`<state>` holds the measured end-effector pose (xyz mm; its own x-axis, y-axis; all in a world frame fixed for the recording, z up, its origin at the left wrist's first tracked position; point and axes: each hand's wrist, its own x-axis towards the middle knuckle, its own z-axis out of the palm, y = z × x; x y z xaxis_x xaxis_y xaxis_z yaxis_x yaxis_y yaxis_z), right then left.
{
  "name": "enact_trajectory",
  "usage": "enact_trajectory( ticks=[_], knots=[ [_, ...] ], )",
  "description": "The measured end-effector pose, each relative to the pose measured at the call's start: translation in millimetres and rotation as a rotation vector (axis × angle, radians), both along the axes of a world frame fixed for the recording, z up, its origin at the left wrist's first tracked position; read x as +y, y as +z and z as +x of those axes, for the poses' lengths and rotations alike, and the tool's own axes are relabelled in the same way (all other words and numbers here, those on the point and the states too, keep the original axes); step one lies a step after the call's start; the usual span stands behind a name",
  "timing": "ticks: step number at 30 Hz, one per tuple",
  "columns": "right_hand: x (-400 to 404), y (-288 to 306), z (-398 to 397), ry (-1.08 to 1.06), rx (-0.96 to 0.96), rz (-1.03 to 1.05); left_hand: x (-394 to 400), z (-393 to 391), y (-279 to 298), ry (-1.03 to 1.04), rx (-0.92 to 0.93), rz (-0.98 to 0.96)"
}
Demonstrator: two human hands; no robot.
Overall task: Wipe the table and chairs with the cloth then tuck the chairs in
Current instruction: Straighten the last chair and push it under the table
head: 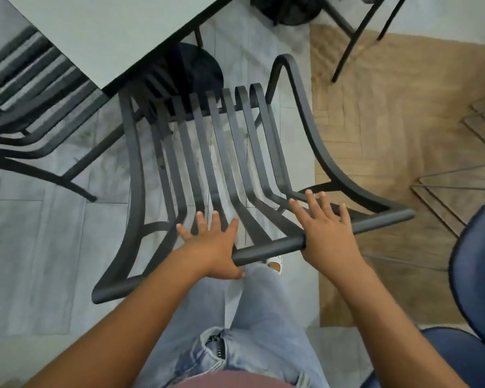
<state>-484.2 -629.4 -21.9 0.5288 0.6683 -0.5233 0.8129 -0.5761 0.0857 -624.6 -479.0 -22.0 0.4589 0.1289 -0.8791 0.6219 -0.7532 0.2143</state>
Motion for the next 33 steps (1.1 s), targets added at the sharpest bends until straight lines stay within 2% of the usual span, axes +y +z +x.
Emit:
enact_trajectory(
  ticks=[3, 8, 12, 16, 20, 24, 33],
  knots=[
    [-3, 3, 9, 0.123, 0.045, 0.023, -9, -1, -1, 0.113, 0.055, 0.059],
    [-12, 2, 21, 0.251, 0.126, 0.092, -28, -5, 3, 0.342, 0.009, 0.178],
    [-29, -4, 44, 0.329, 0.107, 0.150, -53, 4, 2, 0.396, -0.052, 0.267],
    [-51, -12, 80, 0.391, 0.061, 0.279, -80, 24, 3, 0.457, -0.123, 0.273],
    [-60, -16, 123, 0.431, 0.029, 0.373, -99, 39, -2, 0.379, -0.154, 0.400],
    [-61, -19, 165, 0.457, 0.024, 0.386, -115, 74, -2, 0.480, -0.206, 0.428],
    [-51, -22, 261, 0.528, 0.063, 0.511, -130, 160, -4, 0.615, -0.177, 0.486]
  ],
)
